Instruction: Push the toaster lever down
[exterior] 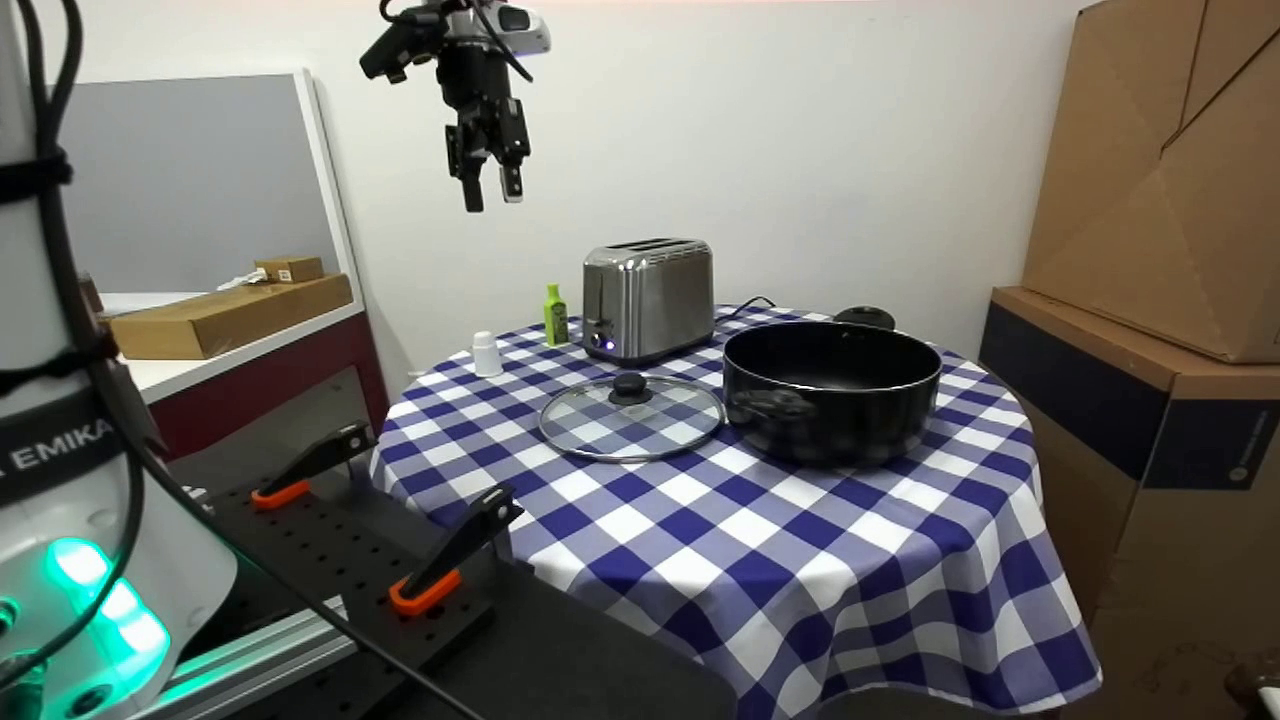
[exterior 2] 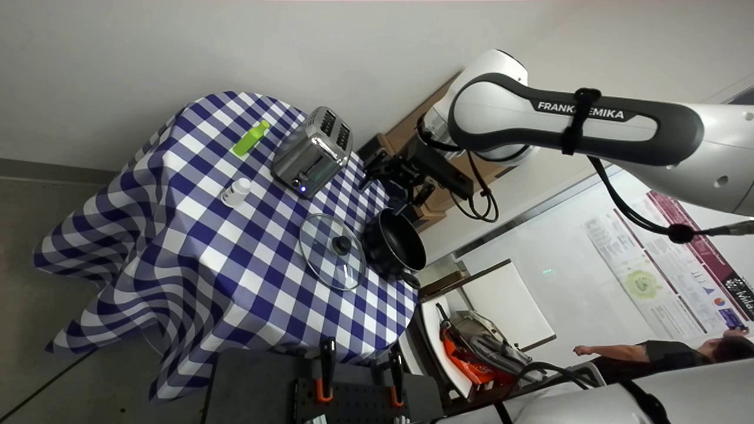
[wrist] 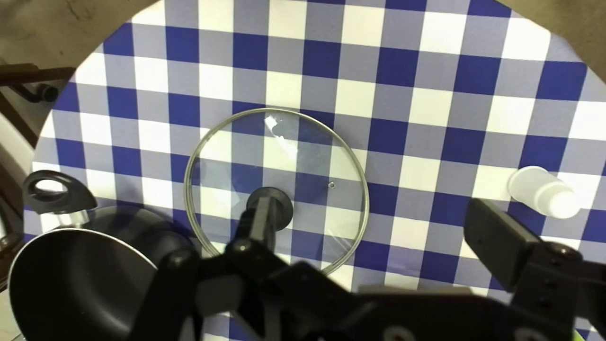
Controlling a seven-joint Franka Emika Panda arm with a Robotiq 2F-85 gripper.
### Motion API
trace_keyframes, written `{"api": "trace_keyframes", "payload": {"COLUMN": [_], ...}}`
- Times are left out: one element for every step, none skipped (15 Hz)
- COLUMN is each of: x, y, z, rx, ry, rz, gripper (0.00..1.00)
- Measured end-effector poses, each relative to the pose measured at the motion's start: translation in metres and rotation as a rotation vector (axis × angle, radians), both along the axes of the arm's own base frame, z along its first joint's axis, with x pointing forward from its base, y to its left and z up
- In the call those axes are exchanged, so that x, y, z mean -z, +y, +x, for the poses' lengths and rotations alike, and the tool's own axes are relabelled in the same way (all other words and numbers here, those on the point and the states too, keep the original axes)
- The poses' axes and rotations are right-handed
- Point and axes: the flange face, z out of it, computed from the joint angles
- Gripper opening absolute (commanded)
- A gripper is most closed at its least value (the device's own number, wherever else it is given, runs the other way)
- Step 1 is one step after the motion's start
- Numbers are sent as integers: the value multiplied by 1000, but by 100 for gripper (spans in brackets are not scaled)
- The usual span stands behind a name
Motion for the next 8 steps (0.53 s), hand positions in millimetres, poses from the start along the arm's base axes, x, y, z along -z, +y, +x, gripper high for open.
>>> {"api": "trace_keyframes", "payload": {"x": [-8, -16, -24, -31, -36, -38, -39, -38], "y": [-7, -13, -17, -21, -22, -23, -23, -23], "z": [-5, -11, -16, -20, -24, -26, -28, -29], "rx": [-8, -17, -28, -35, -40, -41, -42, -43], "ry": [-12, -22, -31, -41, -48, -53, -54, -52], "rz": [1, 3, 7, 10, 11, 11, 10, 9], "gripper": [100, 100, 100, 100, 100, 100, 100, 100]}}
